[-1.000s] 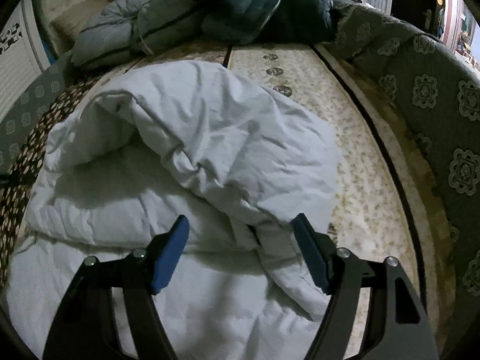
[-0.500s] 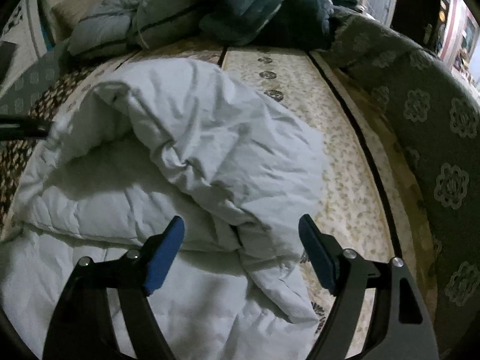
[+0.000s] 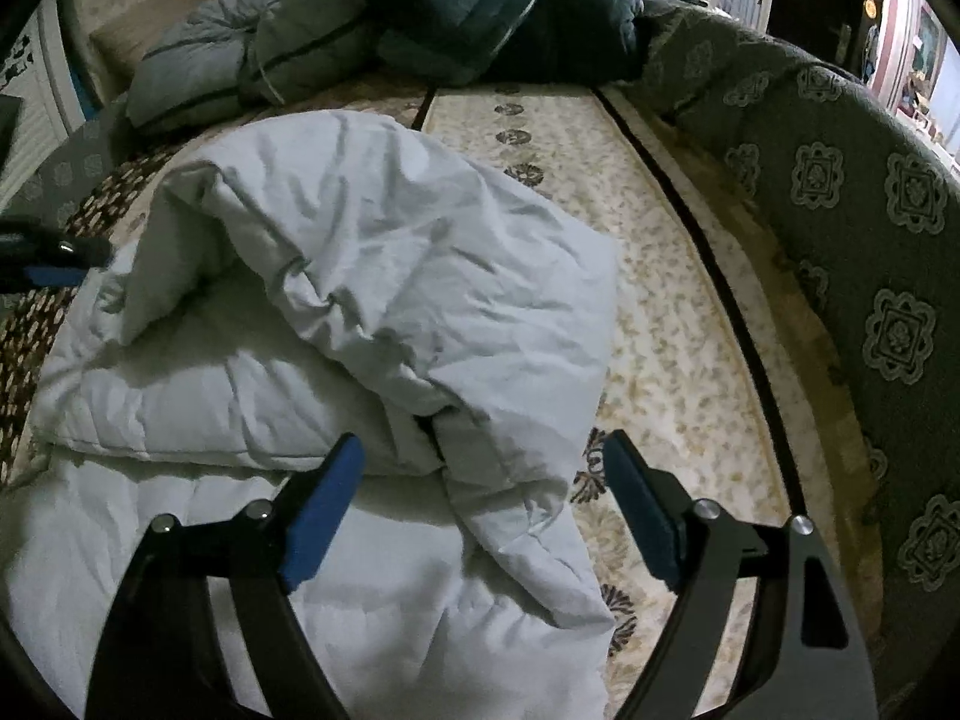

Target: Fold large clothes

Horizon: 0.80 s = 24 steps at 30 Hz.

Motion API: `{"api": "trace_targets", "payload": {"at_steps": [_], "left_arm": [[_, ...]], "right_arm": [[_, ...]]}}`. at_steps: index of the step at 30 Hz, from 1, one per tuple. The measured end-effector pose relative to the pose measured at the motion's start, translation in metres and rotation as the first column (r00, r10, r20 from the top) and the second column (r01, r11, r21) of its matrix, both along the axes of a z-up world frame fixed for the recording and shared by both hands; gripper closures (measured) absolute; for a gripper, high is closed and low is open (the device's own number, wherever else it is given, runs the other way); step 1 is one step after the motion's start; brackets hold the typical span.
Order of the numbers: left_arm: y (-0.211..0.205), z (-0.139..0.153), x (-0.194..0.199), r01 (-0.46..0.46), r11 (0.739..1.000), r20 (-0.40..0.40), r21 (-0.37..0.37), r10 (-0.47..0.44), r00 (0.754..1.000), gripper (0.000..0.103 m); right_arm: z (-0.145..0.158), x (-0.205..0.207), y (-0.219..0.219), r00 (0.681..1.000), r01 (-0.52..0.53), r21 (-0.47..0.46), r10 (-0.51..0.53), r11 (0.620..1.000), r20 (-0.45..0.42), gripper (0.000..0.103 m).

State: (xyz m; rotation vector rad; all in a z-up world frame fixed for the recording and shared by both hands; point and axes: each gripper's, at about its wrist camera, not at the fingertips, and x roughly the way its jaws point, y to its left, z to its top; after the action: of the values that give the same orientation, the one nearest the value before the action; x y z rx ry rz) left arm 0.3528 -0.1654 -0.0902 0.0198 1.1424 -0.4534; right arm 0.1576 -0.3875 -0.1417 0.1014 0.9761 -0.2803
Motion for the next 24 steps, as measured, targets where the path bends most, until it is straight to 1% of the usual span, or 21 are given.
{"api": "trace_targets", "payload": {"at_steps": [2,3,4,5,6,7,8,9,10,12,13,14,15,17,18,20,21,22,23,24], "left_arm": [[-0.002,0.005,-0.006,0.016,1.0,0.018,-0.003,-0.016,1.0,0.018],[-0.008,0.005,-0.009,0.032,0.999,0.023,-0.005,-0.032,0.999,0.015],[-0.012,0.004,-0.008,0.042,0.999,0.023,0.005,-0.042,0.999,0.014],[-0.018,0.0,-0.009,0.051,0.998,0.023,0.026,-0.052,0.998,0.014],[-0.025,-0.009,-0.007,0.055,0.996,0.026,0.069,-0.057,0.998,0.02],[-0.031,-0.021,-0.002,0.057,0.993,0.021,0.108,-0.06,0.998,0.04],[-0.036,-0.036,0.005,0.072,0.993,-0.02,0.095,-0.07,0.997,0.054],[-0.036,-0.047,0.011,0.066,0.994,-0.055,0.083,-0.061,0.997,0.067],[-0.033,-0.054,0.016,0.039,0.996,-0.067,0.085,-0.034,0.997,0.078],[-0.019,-0.049,0.017,0.003,0.999,-0.06,0.046,0.0,0.998,0.088],[-0.006,-0.039,0.014,-0.024,1.0,-0.052,0.015,0.025,0.998,0.091],[0.007,-0.028,0.01,-0.05,0.999,-0.02,0.014,0.05,0.999,0.092],[0.019,-0.015,0.006,-0.075,0.996,0.029,0.037,0.074,0.997,0.093],[0.043,0.002,-0.004,-0.104,0.993,0.088,0.056,0.098,0.991,0.093],[0.061,0.013,-0.009,-0.118,0.992,0.104,0.046,0.113,0.988,0.093],[0.092,0.027,-0.023,-0.146,0.989,0.112,0.026,0.142,0.984,0.094],[0.105,0.031,-0.034,-0.165,0.986,0.129,0.027,0.16,0.979,0.095],[0.119,0.03,-0.045,-0.188,0.981,0.154,0.054,0.178,0.972,0.096],[0.134,0.022,-0.053,-0.209,0.973,0.16,0.095,0.192,0.968,0.096],[0.137,0.007,-0.059,-0.21,0.969,0.136,0.127,0.193,0.972,0.096]], "right_arm": [[0.001,0.002,0.0,1.0,0.002,0.009,-0.002,1.0,0.004,0.021],[0.002,0.002,0.002,1.0,-0.002,0.013,0.001,1.0,0.007,0.021],[0.002,0.002,0.003,1.0,-0.004,0.013,0.004,1.0,0.009,0.021],[0.002,0.002,0.005,1.0,-0.008,0.013,0.008,1.0,0.008,0.02],[0.001,0.001,0.007,1.0,-0.015,0.011,0.015,1.0,0.003,0.02],[0.0,0.001,0.009,1.0,-0.02,0.008,0.02,1.0,-0.001,0.02],[-0.002,0.0,0.011,1.0,-0.025,0.001,0.025,1.0,-0.009,0.02],[-0.004,-0.001,0.013,0.999,-0.027,-0.005,0.027,1.0,-0.018,0.02],[-0.005,-0.003,0.014,0.999,-0.029,-0.007,0.029,1.0,-0.025,0.02],[-0.006,-0.005,0.017,0.999,-0.041,-0.016,0.04,0.999,-0.035,0.02],[-0.005,-0.007,0.019,0.998,-0.051,-0.034,0.05,0.998,-0.037,0.02],[-0.005,-0.008,0.02,0.998,-0.056,-0.048,0.055,0.997,-0.038,0.02],[-0.003,-0.009,0.022,0.998,-0.06,-0.064,0.057,0.996,-0.039,0.02],[0.0,-0.009,0.02,0.998,-0.057,-0.064,0.056,0.996,-0.029,0.02],[0.004,-0.01,0.02,0.999,-0.052,-0.054,0.051,0.997,-0.012,0.02],[0.009,-0.01,0.022,0.999,-0.042,-0.038,0.042,0.998,0.015,0.02],[0.013,-0.01,0.023,0.999,-0.036,-0.023,0.037,0.999,0.033,0.02],[0.014,-0.011,0.024,0.998,-0.036,-0.012,0.036,0.999,0.042,0.02],[0.015,-0.01,0.026,0.998,-0.038,0.001,0.038,0.999,0.051,0.02],[0.014,-0.01,0.029,0.998,-0.043,0.01,0.042,0.999,0.056,0.02]]}}
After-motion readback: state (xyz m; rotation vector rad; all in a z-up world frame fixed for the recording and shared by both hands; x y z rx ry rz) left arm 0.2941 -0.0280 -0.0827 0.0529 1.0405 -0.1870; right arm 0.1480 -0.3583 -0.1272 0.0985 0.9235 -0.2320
